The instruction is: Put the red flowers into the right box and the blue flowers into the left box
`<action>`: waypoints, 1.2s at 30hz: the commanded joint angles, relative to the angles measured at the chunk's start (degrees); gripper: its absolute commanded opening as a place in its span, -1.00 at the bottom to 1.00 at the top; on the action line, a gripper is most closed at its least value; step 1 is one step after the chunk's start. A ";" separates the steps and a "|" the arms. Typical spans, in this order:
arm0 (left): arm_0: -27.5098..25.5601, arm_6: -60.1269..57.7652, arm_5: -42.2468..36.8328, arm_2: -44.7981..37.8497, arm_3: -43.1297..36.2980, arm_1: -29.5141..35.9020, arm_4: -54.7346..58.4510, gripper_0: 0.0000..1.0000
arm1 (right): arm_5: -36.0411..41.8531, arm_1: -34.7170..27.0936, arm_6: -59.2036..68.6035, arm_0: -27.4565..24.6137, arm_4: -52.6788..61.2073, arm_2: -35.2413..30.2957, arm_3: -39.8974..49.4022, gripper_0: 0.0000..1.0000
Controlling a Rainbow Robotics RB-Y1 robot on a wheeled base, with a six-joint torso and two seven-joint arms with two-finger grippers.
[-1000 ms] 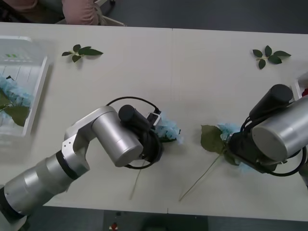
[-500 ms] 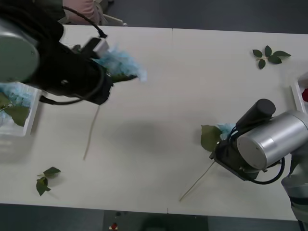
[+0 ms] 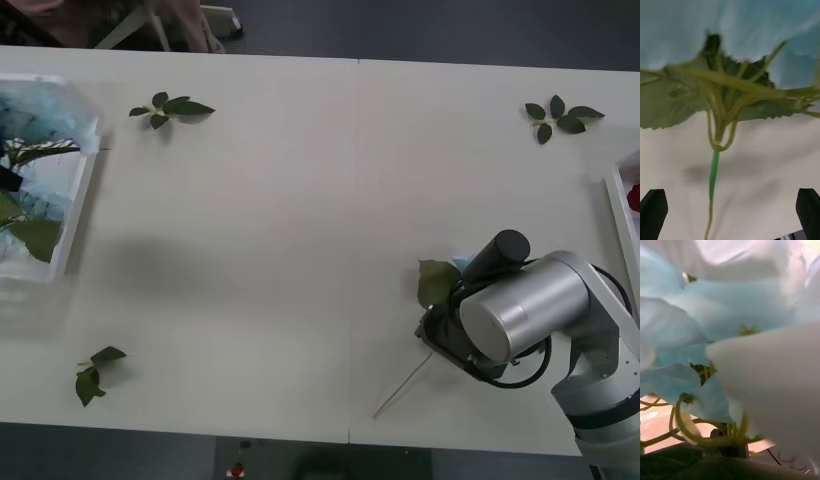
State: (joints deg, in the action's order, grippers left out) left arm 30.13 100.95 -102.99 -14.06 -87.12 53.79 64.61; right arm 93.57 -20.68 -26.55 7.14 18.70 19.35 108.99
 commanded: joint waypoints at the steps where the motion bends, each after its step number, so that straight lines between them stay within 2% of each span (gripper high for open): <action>1: 0.81 5.57 -1.07 -3.34 5.03 4.75 -3.79 -1.00 | -0.32 1.26 -0.79 -0.20 -1.12 0.60 0.26 1.00; 5: 0.46 8.38 -1.51 -5.36 10.83 6.68 -7.48 -1.00 | -0.23 1.69 -1.23 -0.20 -1.12 0.68 0.08 1.00; 10: -2.18 12.69 4.20 -8.35 17.51 7.74 -12.49 -1.00 | -0.67 2.13 -1.67 -0.20 -1.04 0.86 -0.53 1.00; 18: -5.08 15.24 12.72 -9.84 20.94 8.00 -16.71 -1.00 | -3.30 2.57 -2.28 -0.20 -1.04 1.21 -2.47 1.00; 20: -6.05 15.24 14.83 -9.40 20.94 8.00 -16.97 -0.99 | -3.22 2.75 -2.46 -0.20 -0.95 1.21 -2.47 0.90; 21: -6.57 15.15 16.33 -8.70 20.94 7.91 -17.15 -1.00 | -3.22 2.84 -2.54 -0.20 -1.04 1.21 -2.47 0.67; 24: -7.80 15.15 19.67 -7.56 21.03 7.91 -17.15 -0.97 | -3.22 3.10 -2.63 -0.29 -0.95 1.39 -2.47 -0.65; 25: -7.89 15.06 20.37 -7.29 21.03 7.91 -17.15 -0.87 | -3.22 3.10 -2.72 -0.29 -0.95 1.48 -2.47 -0.85; 26: -7.89 15.06 20.55 -7.12 21.03 7.91 -17.23 -0.78 | -3.22 3.10 -2.72 -0.29 -0.95 1.48 -2.47 -0.92; 27: -7.89 14.97 20.99 -6.86 21.03 8.00 -17.32 -0.50 | -3.13 3.10 -2.81 -0.29 -0.95 1.56 -2.47 -1.00; 30: -7.89 14.97 21.34 -6.86 20.94 7.91 -17.06 -0.01 | -3.22 3.10 -2.90 -0.29 -1.04 1.65 -2.47 -1.00; 32: -7.89 14.97 21.43 -6.86 21.03 7.91 -16.71 0.16 | -3.22 3.10 -2.81 -0.29 -1.04 1.74 -2.47 -1.00; 36: -7.89 14.97 21.43 -7.12 20.94 7.91 -15.83 0.28 | -3.22 3.10 -2.90 -0.20 -1.12 1.83 -2.38 -1.00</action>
State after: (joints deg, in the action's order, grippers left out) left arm 21.97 115.40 -82.25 -19.90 -65.57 59.24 48.17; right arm 90.33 -19.44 -27.72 7.14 17.61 21.18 105.68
